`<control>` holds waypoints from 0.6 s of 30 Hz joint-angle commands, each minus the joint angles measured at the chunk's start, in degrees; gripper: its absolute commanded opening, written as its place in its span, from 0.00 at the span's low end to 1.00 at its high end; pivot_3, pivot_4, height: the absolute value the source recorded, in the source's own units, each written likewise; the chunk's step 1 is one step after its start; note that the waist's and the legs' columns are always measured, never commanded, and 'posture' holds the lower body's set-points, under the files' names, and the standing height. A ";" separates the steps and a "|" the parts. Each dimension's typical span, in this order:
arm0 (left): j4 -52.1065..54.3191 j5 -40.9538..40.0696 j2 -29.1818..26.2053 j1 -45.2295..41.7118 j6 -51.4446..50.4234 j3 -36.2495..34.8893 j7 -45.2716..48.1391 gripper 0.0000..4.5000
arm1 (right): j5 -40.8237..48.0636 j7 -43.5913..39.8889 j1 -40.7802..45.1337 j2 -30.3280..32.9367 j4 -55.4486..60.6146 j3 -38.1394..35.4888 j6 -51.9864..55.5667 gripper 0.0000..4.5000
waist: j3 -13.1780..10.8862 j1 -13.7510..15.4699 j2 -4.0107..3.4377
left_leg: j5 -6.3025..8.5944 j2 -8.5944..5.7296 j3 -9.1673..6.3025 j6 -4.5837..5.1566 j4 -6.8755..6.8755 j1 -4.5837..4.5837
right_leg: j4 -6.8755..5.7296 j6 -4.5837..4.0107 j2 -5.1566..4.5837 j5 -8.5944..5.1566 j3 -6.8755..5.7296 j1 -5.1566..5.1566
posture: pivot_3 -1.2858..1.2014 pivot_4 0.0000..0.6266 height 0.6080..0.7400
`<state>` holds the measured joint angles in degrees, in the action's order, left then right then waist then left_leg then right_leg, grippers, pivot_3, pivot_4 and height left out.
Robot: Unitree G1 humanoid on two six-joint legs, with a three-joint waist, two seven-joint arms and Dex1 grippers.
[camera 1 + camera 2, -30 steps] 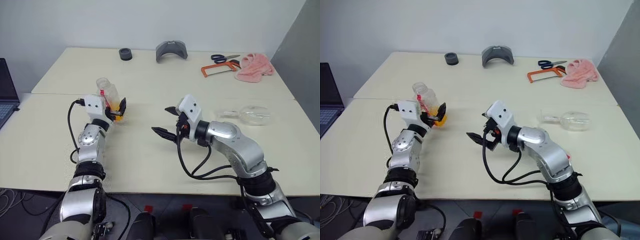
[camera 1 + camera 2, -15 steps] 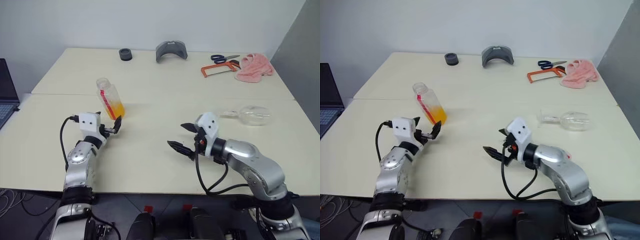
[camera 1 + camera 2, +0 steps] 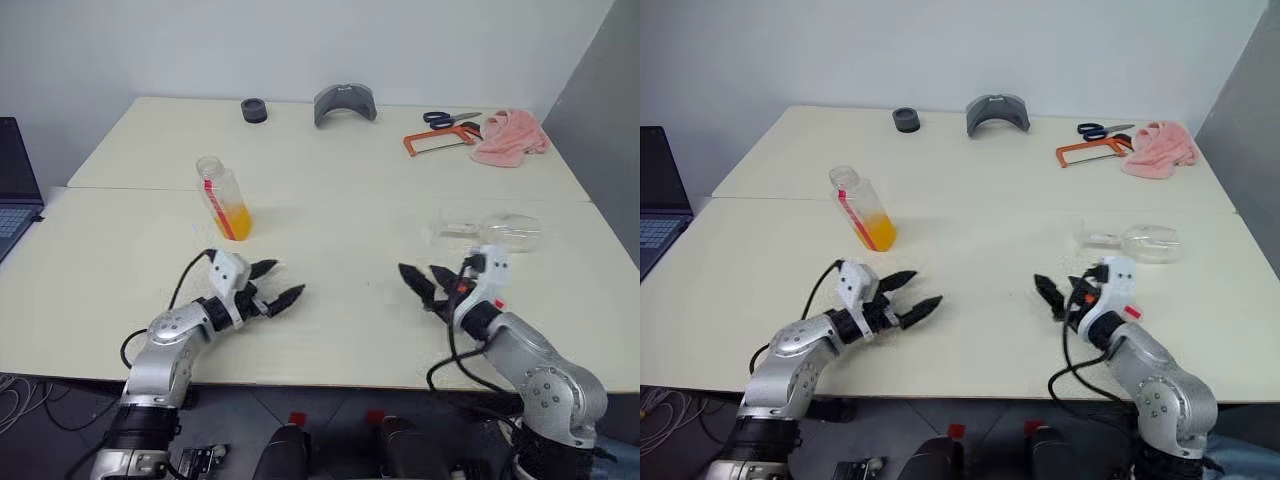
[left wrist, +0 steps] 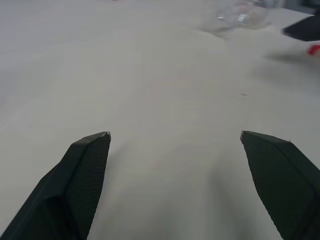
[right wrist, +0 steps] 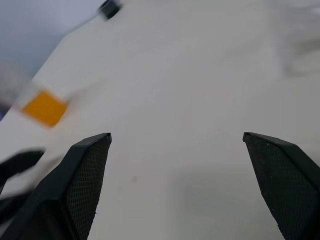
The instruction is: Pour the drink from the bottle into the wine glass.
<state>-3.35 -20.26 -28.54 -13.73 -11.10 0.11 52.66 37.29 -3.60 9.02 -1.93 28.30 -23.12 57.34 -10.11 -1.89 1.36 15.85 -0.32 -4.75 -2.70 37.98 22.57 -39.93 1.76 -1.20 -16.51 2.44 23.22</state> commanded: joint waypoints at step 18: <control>-6.20 1.00 -3.59 -14.71 1.09 7.02 20.57 0.99 | 14.74 18.99 21.15 -6.75 -32.03 -13.39 -27.43 1.00 | 0.00 -1.38 -0.10 | 0.01 0.00 0.18 0.02 -0.04 -0.06 | -0.03 -0.01 0.08 0.00 0.07 0.01 | 0.52 0.24 1.00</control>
<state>-9.85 -19.39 -31.76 -27.75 -11.22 7.10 72.38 50.93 15.10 28.98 -8.34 -1.36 -35.23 32.37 -10.11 -3.27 1.26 15.86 -0.32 -4.57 -2.68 37.94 22.51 -39.95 1.75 -1.12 -16.51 2.52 23.22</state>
